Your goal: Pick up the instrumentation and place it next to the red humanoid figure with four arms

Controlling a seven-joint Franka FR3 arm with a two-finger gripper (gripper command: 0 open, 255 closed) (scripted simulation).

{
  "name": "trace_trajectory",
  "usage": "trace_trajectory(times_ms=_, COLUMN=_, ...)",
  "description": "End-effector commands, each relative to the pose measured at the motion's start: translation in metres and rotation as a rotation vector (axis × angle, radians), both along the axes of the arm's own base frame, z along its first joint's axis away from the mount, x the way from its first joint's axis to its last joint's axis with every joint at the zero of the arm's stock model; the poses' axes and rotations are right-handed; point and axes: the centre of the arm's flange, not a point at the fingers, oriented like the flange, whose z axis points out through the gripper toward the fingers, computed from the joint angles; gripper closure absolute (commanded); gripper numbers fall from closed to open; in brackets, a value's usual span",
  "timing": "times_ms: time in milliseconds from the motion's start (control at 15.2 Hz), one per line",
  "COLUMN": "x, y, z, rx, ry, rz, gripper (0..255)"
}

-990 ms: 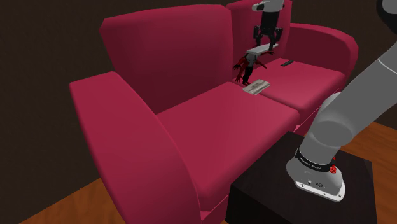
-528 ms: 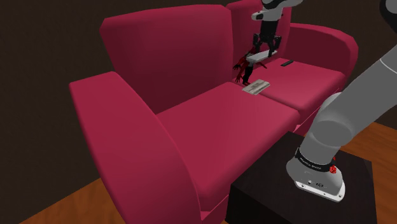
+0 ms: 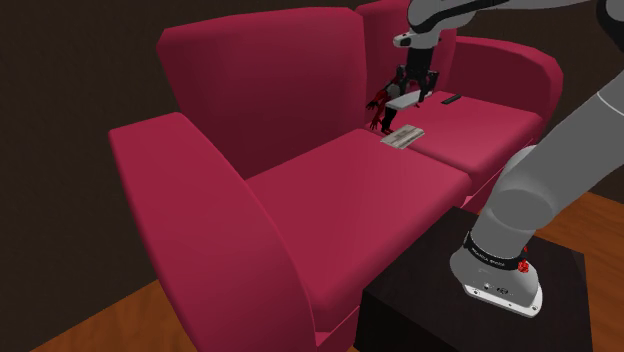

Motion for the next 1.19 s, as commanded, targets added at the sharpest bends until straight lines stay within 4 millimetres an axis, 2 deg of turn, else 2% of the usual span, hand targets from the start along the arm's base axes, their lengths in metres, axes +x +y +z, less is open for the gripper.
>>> trace_trajectory(times_ms=0, x=0.001, y=-0.001, z=-0.011, rx=0.0, ry=-0.001, rz=0.0, gripper=255)
trace_trajectory(times_ms=1122, x=0.001, y=-0.001, z=-0.101, rx=0.0, ry=-0.001, rz=0.0, gripper=255)
